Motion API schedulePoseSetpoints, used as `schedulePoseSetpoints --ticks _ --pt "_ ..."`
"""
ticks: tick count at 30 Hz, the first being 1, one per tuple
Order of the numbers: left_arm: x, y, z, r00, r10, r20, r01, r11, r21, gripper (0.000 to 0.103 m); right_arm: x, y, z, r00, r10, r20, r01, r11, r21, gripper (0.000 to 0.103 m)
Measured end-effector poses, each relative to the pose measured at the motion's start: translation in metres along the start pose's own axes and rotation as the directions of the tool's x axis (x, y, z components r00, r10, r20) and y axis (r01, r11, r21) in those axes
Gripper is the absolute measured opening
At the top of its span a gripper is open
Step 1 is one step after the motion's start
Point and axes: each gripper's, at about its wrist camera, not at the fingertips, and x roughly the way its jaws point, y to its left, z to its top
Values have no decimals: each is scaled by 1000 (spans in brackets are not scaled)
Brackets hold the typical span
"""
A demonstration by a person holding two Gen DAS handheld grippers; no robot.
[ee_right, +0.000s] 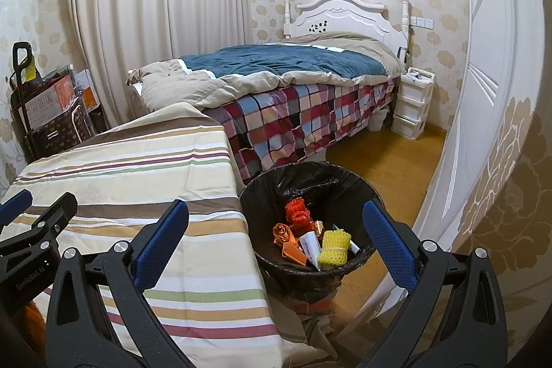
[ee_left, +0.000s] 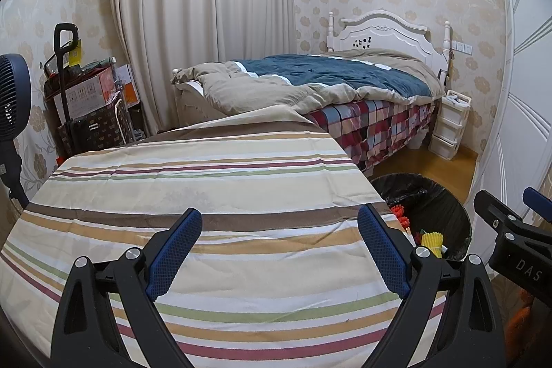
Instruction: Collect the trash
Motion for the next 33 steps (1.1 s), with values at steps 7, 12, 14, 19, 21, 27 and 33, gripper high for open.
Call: schedulePoseSetpoints --ticks 7,12,14,19,21,27,33 --pt "0 0 0 1000 0 0 0 1000 1 91 0 -1 0 1000 1 -1 -1 1000 1 99" --pt "0 1 -1 1000 0 0 0 1000 -2 91 1 -1 0 1000 1 -1 -1 1000 1 99" --pt "1 1 -1 1000 1 0 -1 1000 -2 91 0 -1 0 1000 1 -1 -1 1000 1 99" --pt "1 1 -1 1000 0 -1 0 1000 -2 91 0 -1 1 1000 1 -2 -1 1000 2 99" --pt "1 2 -1 1000 1 0 -1 1000 -3 91 1 -1 1 1000 1 -2 -1 1000 1 99" --pt "1 2 0 1000 0 -1 0 1000 -2 91 0 -1 1 1000 1 -1 -1 1000 2 99" --pt "1 2 -1 1000 -1 -1 1 1000 -3 91 1 -1 1 1000 0 -3 0 1000 1 99"
